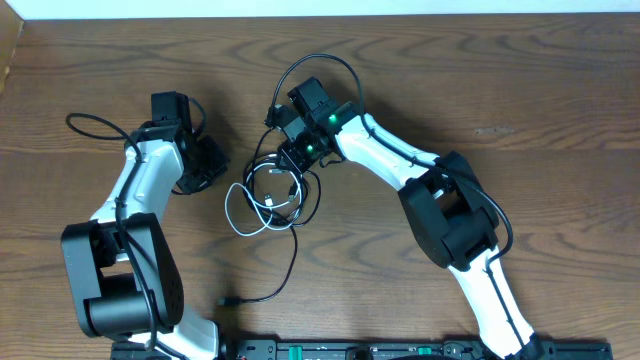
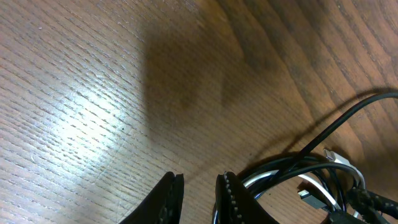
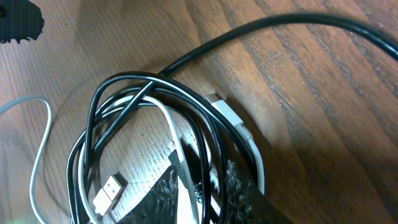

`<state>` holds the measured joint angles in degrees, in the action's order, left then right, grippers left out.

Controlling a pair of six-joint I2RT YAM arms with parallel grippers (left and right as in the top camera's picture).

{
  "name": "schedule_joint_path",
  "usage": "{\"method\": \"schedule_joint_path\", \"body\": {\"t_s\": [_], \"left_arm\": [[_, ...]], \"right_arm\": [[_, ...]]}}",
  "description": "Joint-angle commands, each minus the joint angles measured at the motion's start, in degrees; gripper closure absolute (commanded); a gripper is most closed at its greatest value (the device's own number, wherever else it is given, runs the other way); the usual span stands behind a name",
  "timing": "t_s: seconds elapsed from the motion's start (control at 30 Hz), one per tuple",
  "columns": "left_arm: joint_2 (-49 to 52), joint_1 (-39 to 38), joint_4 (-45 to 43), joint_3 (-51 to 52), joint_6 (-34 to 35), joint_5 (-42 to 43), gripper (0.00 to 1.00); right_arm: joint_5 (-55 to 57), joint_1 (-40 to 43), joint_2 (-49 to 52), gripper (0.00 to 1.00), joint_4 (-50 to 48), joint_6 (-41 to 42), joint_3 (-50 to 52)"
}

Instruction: Untangle cables

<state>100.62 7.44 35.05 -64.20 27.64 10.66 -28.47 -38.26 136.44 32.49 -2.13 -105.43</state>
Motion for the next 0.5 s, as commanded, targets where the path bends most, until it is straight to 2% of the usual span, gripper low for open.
{"method": "schedule_joint_path", "body": {"t_s": [0.0, 0.47], "left_arm": [[0.13, 0.24, -0.02, 0.35, -0.13, 0.48, 0.77], [0.13, 0.24, -0.02, 0.35, -0.13, 0.48, 0.77]], "right_arm": [[-0.61, -0.74, 0.09, 0.80, 0.85, 0.00, -0.46], [-6.64, -0.68, 0.09, 0.76, 0.94, 2.03, -0.46]]}}
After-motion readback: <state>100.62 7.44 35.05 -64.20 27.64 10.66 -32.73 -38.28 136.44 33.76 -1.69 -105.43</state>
